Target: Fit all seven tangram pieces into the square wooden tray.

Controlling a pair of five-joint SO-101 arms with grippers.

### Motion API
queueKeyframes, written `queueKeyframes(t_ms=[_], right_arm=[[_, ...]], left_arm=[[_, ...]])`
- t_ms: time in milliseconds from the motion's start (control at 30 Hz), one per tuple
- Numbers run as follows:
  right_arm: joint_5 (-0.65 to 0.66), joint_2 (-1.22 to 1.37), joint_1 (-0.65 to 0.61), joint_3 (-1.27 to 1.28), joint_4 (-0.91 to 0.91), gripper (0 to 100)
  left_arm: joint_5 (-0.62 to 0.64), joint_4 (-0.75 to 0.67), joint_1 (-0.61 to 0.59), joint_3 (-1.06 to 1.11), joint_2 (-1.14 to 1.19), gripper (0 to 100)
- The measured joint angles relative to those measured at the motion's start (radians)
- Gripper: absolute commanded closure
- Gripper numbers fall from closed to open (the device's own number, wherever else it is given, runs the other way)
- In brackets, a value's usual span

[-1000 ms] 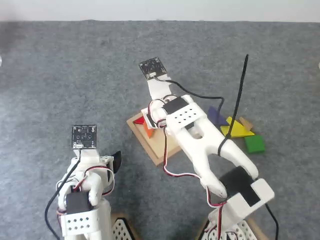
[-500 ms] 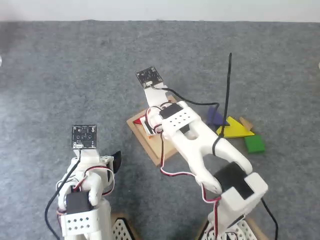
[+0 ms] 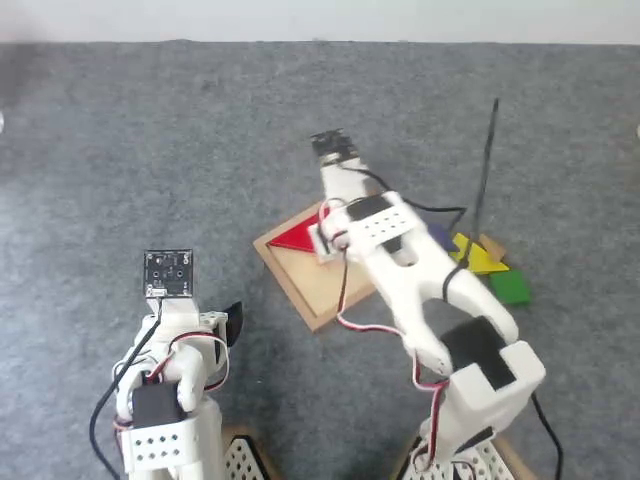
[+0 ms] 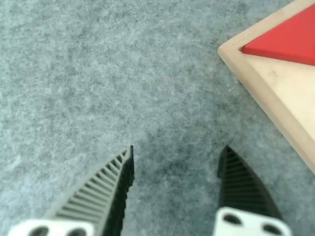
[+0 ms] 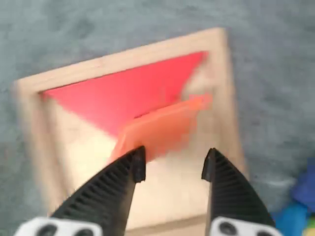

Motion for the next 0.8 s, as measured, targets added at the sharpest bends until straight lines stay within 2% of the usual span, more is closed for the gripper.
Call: queueKeyframes(t_ms=[800], right_arm=[[0.000,-0.032,0.015,0.003,0.046,79.8]], left_arm=[[0.000,0.000,0.000,0.000,0.000,73]])
